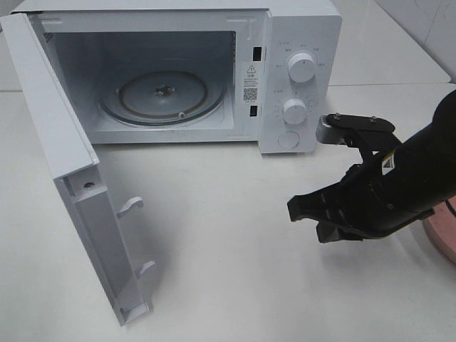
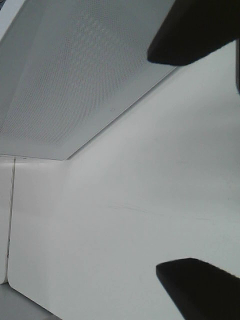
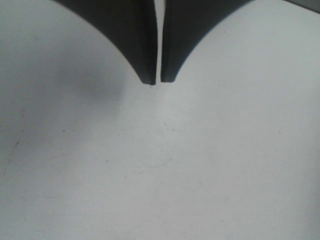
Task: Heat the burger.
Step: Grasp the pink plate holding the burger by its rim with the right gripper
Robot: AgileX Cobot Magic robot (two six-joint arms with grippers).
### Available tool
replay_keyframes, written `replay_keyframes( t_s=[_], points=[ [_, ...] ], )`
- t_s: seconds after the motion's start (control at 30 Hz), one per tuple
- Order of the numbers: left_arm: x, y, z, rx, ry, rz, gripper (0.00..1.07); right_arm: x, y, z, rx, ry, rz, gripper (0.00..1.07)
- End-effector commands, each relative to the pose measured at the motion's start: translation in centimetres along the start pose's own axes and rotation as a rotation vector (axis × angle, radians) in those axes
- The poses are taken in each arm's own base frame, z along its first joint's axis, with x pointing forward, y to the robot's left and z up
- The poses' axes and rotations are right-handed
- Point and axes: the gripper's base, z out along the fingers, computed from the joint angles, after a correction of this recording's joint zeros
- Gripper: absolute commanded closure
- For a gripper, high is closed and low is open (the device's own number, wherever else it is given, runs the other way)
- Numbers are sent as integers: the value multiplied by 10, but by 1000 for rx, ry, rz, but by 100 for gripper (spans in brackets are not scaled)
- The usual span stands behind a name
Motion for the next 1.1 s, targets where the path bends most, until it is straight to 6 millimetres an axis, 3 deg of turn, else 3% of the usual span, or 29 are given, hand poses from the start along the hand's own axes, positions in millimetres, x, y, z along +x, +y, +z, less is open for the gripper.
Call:
replay_keyframes(
  t_s=[0.03,0.23,0.43,0.7,0.77,0.87,0.93,0.97,1.03,1.1],
  points=[
    [0,0,-2,4,-31,2,4,4,-4,-9,32,35,-110,101],
    [0,0,-2,4,-31,2,4,14,-6,-29,49,92,-152,99],
    [0,0,-2,4,-31,2,4,21,-28,-47,108,175,-121,96],
    [0,0,-2,4,-31,2,4,23,-51,-65,172,173,-63,83],
    [0,0,-2,4,-31,2,4,23,-64,-72,214,159,-31,65],
    [0,0,-2,4,-31,2,4,23,-67,-73,224,160,-25,58],
    [0,0,-2,4,-31,2,4,23,-76,-76,264,160,-23,30],
    [0,0,-2,4,-31,2,4,23,-76,-76,264,160,-23,30],
    [0,0,-2,4,-31,2,4,22,-82,-77,274,158,-7,16],
    [0,0,-2,4,-31,2,4,22,-85,-77,277,158,1,14]
  ],
)
